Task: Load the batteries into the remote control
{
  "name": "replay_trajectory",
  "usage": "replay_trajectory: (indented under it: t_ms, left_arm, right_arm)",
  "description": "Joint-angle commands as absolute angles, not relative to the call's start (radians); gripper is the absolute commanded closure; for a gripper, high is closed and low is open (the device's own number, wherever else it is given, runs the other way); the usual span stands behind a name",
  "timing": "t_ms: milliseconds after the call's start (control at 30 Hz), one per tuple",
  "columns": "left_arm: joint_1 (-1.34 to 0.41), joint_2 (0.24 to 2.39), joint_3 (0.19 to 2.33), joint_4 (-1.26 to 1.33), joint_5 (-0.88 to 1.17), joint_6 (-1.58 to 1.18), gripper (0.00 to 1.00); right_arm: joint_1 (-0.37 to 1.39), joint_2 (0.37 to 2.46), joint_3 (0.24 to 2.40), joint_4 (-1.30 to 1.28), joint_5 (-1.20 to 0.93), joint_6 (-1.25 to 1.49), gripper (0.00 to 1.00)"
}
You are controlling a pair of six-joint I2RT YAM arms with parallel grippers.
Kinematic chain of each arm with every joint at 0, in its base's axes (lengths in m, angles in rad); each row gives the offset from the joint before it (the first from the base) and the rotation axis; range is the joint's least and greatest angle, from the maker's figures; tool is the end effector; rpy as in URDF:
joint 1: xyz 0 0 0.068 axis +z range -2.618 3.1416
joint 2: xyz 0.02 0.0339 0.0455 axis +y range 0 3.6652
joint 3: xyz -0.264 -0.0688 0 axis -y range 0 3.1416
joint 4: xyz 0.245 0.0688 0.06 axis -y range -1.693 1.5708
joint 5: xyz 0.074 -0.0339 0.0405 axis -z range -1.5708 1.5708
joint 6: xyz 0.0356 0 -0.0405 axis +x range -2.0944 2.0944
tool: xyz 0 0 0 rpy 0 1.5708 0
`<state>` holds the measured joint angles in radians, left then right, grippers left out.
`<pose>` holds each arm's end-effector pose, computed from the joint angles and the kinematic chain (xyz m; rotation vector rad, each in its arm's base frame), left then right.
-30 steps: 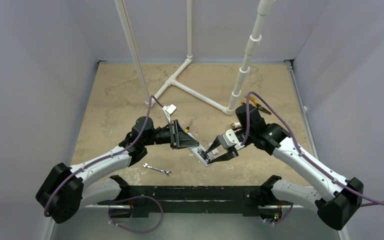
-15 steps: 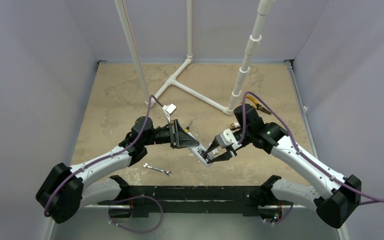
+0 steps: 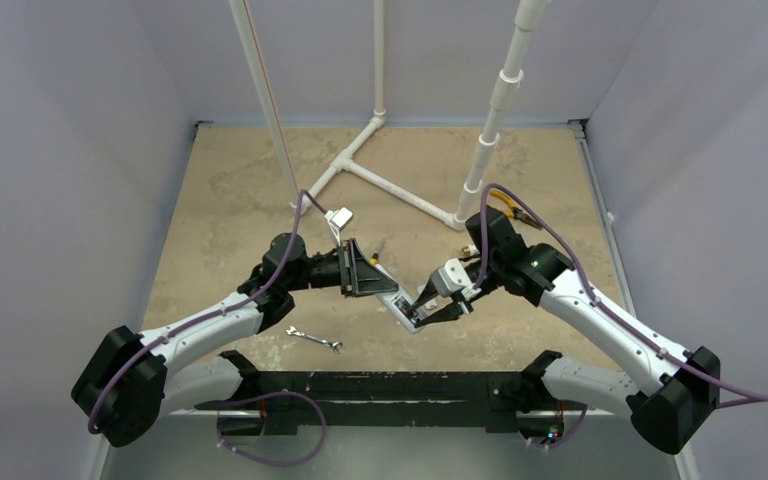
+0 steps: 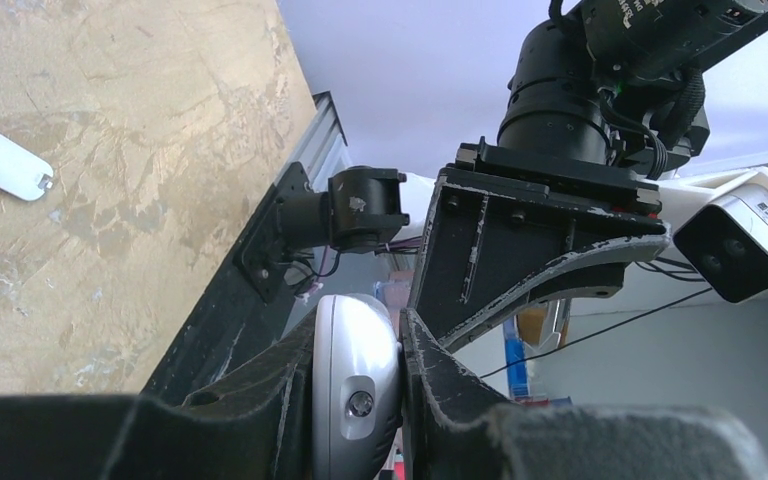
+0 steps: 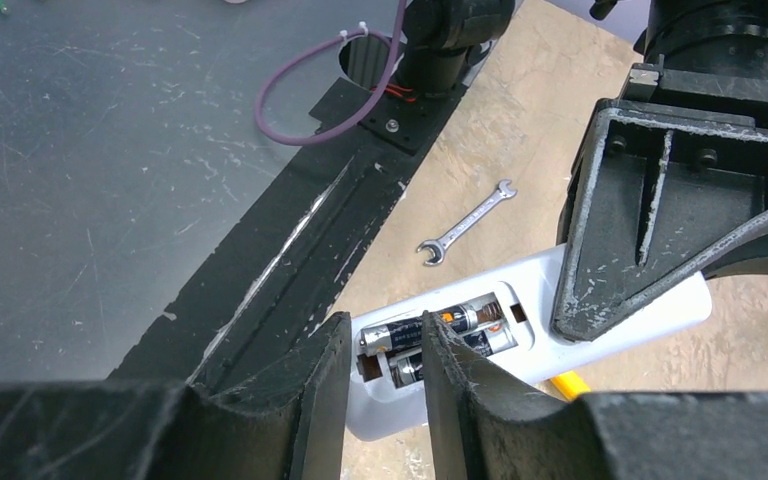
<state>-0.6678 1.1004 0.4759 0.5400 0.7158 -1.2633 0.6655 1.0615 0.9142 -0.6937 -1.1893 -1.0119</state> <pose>0.1698 -0.1637 0.2457 0.0698 2.0958 -1.9206 0.1374 0.1499 0.3024 -1.8097 0.9405 1.1855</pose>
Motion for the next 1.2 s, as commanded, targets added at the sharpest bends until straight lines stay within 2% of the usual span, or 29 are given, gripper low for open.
replay_trajectory:
  t_ms: [0,767,833,967,1167]
  left_arm:
    - [-0.663,1.073,0.479,0.627,0.731,-1.272,1.00]
    - [-0.662,1.096,0.481,0.629,0.707,-1.285,1.00]
    - [-0.662,1.096,0.481,0.629,0.707,-1.284,1.00]
    - [-0.662,1.097,0.484,0.627,0.712,-1.284,1.00]
    - [-0.663,1.103,0.486,0.628,0.715,-1.285,1.00]
  right_arm:
    - [0.664,1.068,0.952,-0.710,-1.170,-1.032,0.71]
    - [0.663,1.051,0.927,-0.625,-1.116,-0.983,0.75]
    - [0.664,1.047,0.929,-0.623,-1.114,-0.981,0.73]
    - [0.664,1.034,0.927,-0.626,-1.111,-0.982,0.61]
    - [0.664,0.999,0.924,-0.626,-1.122,-0.984,0.57]
